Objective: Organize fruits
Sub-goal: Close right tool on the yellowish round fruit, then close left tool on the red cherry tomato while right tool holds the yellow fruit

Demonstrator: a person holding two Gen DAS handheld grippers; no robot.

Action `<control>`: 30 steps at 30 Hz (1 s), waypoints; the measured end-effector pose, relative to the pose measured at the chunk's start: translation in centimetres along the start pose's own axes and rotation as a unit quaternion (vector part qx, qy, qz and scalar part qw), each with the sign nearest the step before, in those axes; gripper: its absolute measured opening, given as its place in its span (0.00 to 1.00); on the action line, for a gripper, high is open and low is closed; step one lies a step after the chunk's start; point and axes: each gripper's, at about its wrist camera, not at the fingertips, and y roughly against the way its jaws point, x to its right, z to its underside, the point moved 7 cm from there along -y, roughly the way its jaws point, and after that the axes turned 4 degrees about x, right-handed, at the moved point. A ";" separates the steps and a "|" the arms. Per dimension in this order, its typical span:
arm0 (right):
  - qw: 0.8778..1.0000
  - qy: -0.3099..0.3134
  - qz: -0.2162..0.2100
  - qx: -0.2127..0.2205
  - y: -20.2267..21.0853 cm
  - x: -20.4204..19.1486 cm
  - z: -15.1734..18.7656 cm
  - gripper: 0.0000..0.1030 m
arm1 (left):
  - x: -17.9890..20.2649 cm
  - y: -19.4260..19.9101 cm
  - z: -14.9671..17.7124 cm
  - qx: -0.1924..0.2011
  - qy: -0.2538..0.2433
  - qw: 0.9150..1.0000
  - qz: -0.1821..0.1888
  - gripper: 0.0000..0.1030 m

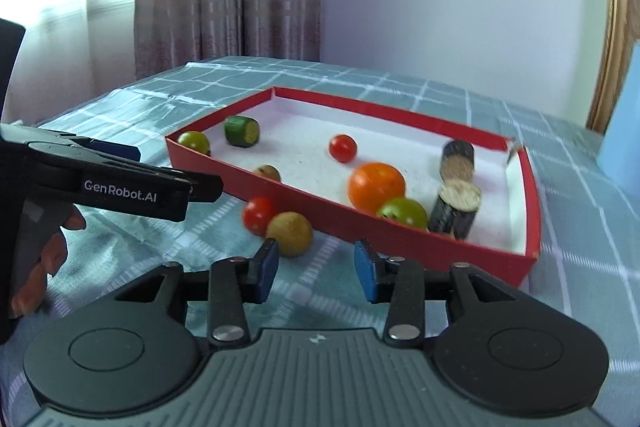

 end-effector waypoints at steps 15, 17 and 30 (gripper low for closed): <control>1.000 -0.011 -0.001 -0.003 -1.2 -0.1 -0.3 0.26 | -0.2 0.5 0.1 0.001 -0.001 1.000 0.003 1.00; 1.000 -0.012 0.009 0.004 -0.5 0.4 -0.2 0.26 | 0.5 0.6 0.1 0.002 -0.014 1.000 0.007 1.00; 0.997 -0.069 0.030 -0.008 1.6 4.8 1.7 0.26 | 5.5 -1.4 0.2 -0.015 -0.080 0.997 0.010 1.00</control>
